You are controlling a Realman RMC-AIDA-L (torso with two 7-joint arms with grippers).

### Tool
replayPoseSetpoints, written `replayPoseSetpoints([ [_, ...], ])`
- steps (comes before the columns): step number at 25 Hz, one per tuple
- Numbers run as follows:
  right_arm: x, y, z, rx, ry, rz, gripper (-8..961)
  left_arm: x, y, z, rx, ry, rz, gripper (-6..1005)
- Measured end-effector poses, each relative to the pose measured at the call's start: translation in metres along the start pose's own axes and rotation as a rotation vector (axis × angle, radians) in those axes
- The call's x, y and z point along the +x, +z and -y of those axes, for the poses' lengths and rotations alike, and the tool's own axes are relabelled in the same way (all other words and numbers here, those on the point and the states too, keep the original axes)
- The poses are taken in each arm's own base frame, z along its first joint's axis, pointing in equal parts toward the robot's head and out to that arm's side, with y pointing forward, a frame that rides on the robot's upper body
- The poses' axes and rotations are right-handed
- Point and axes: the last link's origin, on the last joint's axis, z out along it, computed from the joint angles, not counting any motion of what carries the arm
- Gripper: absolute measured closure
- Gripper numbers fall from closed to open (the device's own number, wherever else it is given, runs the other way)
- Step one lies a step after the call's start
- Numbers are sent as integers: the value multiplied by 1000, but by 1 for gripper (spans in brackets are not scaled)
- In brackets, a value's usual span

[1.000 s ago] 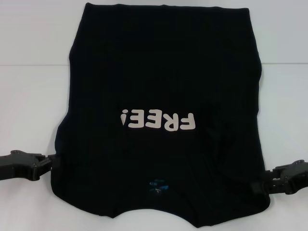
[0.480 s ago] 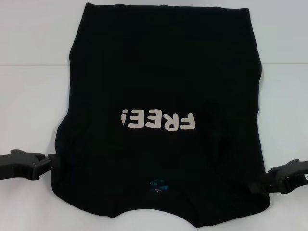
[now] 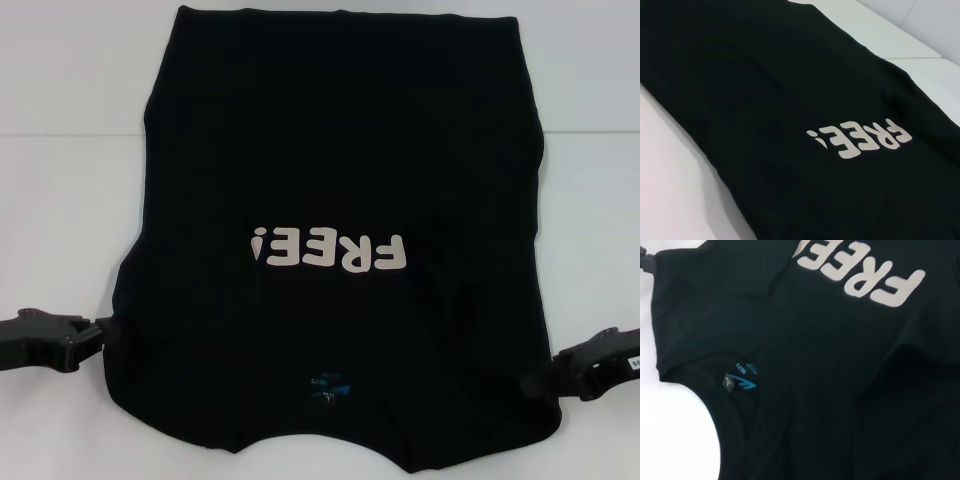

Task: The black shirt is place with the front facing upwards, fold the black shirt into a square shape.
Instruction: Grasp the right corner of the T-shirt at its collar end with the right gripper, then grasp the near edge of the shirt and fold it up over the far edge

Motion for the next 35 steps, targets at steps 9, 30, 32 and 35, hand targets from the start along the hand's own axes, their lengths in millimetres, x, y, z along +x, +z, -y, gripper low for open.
replayPoseSetpoints([
  [9,1,-1,1,12,6,4,747,0,0,0,1,-1,0,981],
  [30,79,-39,9,63,180,213,904,-17,-29,-15,-106,-155,-104,981],
  [32,87,-43,8,64,190,234,904,-21,-30,-16,-107,-167,-102,981],
  [35,99,-48,8,69,206,263,905,-28,-32,-19,-116,-185,-99,981],
])
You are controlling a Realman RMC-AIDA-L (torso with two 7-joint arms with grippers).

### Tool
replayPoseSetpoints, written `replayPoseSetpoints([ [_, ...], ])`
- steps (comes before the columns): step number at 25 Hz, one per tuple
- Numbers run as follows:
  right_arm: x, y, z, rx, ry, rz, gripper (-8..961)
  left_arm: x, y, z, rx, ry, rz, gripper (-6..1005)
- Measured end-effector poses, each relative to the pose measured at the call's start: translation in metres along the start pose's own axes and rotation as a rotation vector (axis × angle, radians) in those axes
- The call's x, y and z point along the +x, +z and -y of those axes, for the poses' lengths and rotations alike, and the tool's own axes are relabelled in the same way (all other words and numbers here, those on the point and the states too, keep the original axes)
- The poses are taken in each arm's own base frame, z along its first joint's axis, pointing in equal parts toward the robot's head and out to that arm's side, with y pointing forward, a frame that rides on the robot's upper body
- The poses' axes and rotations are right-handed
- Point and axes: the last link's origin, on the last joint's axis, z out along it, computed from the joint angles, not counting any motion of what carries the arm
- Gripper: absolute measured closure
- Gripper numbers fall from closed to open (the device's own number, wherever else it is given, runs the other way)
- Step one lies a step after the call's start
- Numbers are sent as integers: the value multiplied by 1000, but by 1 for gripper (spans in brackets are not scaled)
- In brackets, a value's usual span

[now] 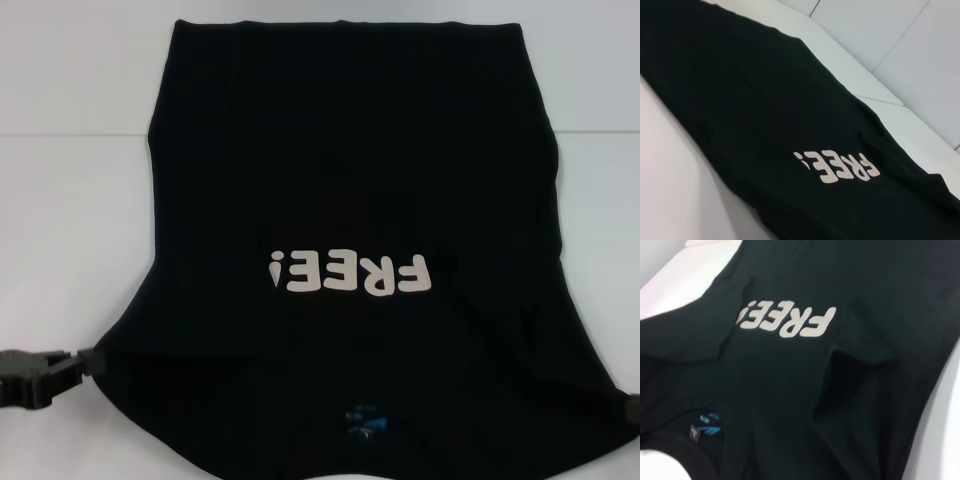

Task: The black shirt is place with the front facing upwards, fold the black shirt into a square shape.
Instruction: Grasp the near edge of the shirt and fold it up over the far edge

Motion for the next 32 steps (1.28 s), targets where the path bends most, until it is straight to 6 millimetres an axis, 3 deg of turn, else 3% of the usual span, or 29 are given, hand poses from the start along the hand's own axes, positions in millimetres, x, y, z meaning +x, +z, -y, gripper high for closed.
replayPoseSetpoints([
  [12,48,-27,-1,-7,68,96,906,-30,-8,-8,-45,-82,20,980],
  [23,87,-51,-8,19,134,178,906,-40,-17,-14,-81,-101,39,980],
  [28,94,-55,-10,23,154,193,905,-46,-17,-17,-97,-117,75,980],
  [32,80,-56,-7,10,133,227,904,-39,-11,-17,-117,-110,64,980],
])
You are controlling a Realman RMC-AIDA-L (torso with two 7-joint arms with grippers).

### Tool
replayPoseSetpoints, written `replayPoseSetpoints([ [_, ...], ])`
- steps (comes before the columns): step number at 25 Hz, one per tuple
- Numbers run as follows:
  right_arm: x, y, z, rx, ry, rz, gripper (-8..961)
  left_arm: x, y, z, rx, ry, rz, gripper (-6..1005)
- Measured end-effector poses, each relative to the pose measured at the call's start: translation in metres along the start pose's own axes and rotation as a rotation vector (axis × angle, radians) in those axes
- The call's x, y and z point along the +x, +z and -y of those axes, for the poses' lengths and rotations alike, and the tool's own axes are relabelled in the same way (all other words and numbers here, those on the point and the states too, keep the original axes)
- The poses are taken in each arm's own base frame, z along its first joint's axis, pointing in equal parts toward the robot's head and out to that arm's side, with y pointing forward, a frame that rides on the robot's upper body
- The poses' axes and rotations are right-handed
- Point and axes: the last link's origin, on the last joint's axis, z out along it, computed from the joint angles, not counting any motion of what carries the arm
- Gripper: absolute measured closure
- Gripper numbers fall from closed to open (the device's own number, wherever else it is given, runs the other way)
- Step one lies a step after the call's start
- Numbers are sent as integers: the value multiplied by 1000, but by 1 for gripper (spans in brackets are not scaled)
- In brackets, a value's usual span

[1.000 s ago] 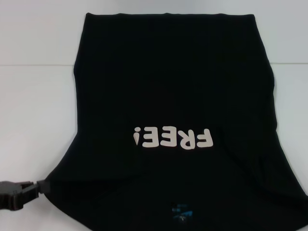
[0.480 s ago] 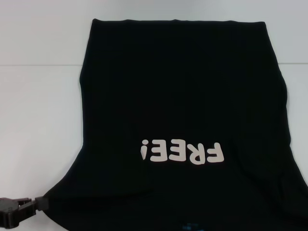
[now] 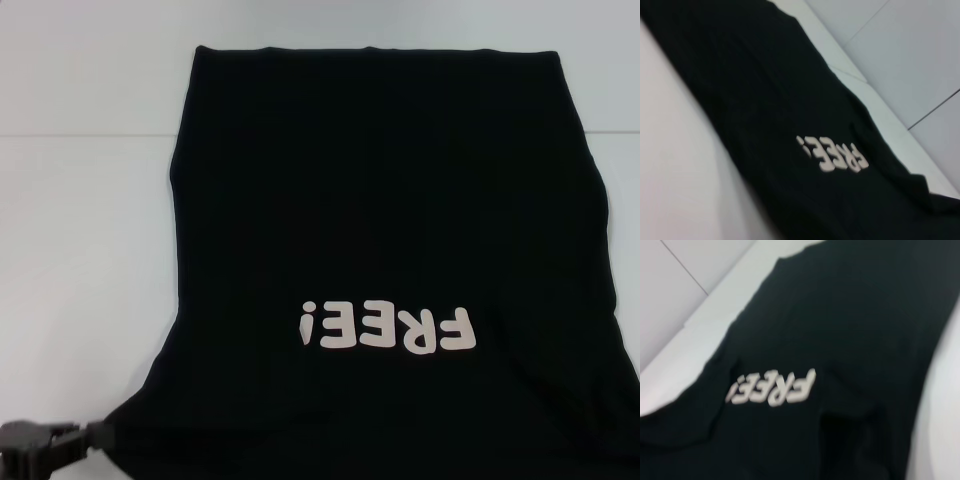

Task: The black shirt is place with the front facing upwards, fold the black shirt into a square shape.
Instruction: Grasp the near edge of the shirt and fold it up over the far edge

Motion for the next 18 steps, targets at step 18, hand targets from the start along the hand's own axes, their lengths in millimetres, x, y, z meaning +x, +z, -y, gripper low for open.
replayPoseSetpoints([
  [18,-175,77,13,-9,-109,76,887,183,93,3,55,100,-190,981],
])
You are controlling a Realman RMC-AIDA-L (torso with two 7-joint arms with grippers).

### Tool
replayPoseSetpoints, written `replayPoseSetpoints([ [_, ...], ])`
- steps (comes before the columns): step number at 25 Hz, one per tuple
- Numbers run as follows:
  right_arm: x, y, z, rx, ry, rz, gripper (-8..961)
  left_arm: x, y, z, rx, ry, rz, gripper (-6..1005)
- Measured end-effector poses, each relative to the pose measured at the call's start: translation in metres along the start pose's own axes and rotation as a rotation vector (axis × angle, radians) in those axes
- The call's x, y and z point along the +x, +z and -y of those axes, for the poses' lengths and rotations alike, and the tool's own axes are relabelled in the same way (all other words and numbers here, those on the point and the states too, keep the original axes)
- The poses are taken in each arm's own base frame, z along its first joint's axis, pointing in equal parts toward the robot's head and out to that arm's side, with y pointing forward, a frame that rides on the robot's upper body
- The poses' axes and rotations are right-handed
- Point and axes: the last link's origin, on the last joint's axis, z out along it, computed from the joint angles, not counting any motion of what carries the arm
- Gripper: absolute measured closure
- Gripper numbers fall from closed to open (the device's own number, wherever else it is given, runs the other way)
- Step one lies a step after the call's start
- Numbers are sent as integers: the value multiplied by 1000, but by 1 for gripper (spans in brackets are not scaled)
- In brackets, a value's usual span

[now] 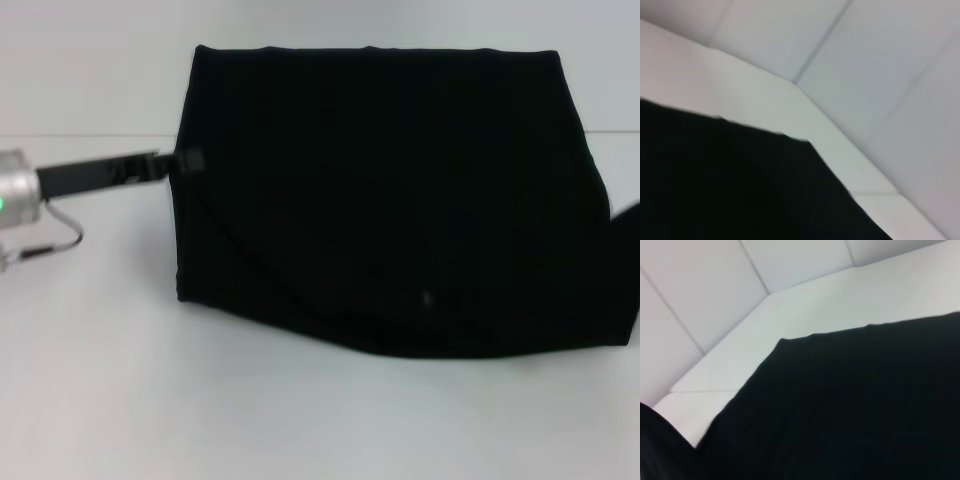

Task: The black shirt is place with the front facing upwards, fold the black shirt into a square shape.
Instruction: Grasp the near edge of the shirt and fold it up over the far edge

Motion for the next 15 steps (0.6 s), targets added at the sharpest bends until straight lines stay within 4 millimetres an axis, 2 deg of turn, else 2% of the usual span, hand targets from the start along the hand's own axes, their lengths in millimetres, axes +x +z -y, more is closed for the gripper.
replayPoseSetpoints([
  [2,-15,15,4,27,-3,-5,885,17,19,3,59,13,-21,980],
  [6,-43,50,9,92,-39,-18,881,35,45,9,178,20,-71,973],
  [10,-66,78,9,175,-96,-25,877,46,60,12,257,24,-133,963],
  [15,-86,100,9,262,-137,-4,871,58,69,13,317,28,-208,951],
])
